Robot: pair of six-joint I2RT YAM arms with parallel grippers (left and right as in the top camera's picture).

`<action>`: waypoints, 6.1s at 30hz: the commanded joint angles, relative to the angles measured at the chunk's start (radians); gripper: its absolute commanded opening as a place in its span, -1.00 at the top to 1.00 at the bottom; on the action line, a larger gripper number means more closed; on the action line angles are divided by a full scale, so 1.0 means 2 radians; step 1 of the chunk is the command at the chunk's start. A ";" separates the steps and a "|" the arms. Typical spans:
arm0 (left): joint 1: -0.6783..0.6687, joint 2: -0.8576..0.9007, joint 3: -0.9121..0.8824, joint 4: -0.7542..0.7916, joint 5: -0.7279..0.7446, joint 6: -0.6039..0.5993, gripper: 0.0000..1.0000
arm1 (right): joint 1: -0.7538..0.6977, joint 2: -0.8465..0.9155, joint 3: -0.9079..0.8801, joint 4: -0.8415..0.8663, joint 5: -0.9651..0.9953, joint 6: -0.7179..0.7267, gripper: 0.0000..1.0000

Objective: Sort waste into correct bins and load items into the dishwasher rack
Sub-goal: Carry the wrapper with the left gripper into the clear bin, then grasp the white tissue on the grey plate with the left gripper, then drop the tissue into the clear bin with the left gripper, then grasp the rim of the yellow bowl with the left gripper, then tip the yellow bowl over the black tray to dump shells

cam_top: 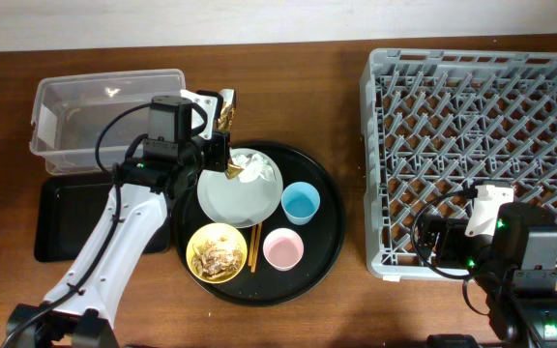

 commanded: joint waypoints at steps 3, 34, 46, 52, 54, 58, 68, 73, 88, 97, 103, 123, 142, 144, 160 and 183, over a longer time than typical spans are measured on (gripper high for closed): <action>0.001 -0.002 0.005 0.010 -0.008 0.002 0.99 | 0.003 0.000 0.010 0.000 -0.003 0.003 -0.97; 0.142 0.070 0.068 0.153 -0.101 0.002 -0.06 | 0.003 0.000 0.010 0.000 -0.003 0.003 -0.97; 0.025 0.074 0.067 -0.041 0.016 0.002 -0.12 | 0.003 0.000 0.010 0.000 -0.003 0.004 -0.97; -0.034 0.156 0.067 -0.048 0.001 0.002 -0.13 | 0.003 0.000 0.010 0.000 -0.003 0.003 -0.97; -0.041 0.175 0.067 -0.048 -0.017 0.002 -0.13 | 0.003 0.000 0.010 0.000 -0.003 0.003 -0.97; -0.050 0.207 0.067 -0.048 -0.019 0.002 0.34 | 0.003 0.000 0.010 -0.001 -0.003 0.004 -0.97; -0.045 0.191 0.072 -0.071 -0.019 0.002 0.99 | 0.003 0.000 0.010 -0.005 -0.003 0.003 -0.97; -0.006 0.091 0.077 -0.078 -0.038 0.002 0.99 | 0.003 0.000 0.010 -0.005 -0.003 0.003 -0.97; 0.128 0.044 0.077 -0.002 -0.109 0.002 0.01 | 0.003 0.000 0.010 -0.005 -0.003 0.003 -0.97; 0.091 0.010 0.077 -0.108 -0.051 0.002 0.02 | 0.003 0.000 0.010 -0.006 -0.003 0.003 -0.97; 0.019 0.004 0.076 -0.284 -0.051 0.002 -0.06 | 0.003 0.000 0.010 -0.006 -0.003 0.003 -0.97; -0.138 0.005 -0.133 -0.175 -0.053 -0.182 0.20 | 0.003 0.000 0.010 -0.007 -0.003 0.004 -0.97; -0.137 -0.004 -0.126 -0.189 -0.053 -0.181 0.99 | 0.003 0.000 0.010 -0.008 -0.003 0.004 -0.97; -0.137 -0.012 -0.107 -0.211 -0.053 -0.181 0.99 | 0.003 0.000 0.010 -0.008 -0.003 0.004 -0.97; 0.102 -0.049 -0.014 -0.238 0.061 -0.037 1.00 | 0.003 0.000 0.010 -0.008 -0.003 0.004 -0.97; 0.448 0.120 -0.014 -0.205 0.587 0.100 1.00 | 0.003 0.000 0.010 -0.011 -0.003 0.004 -0.97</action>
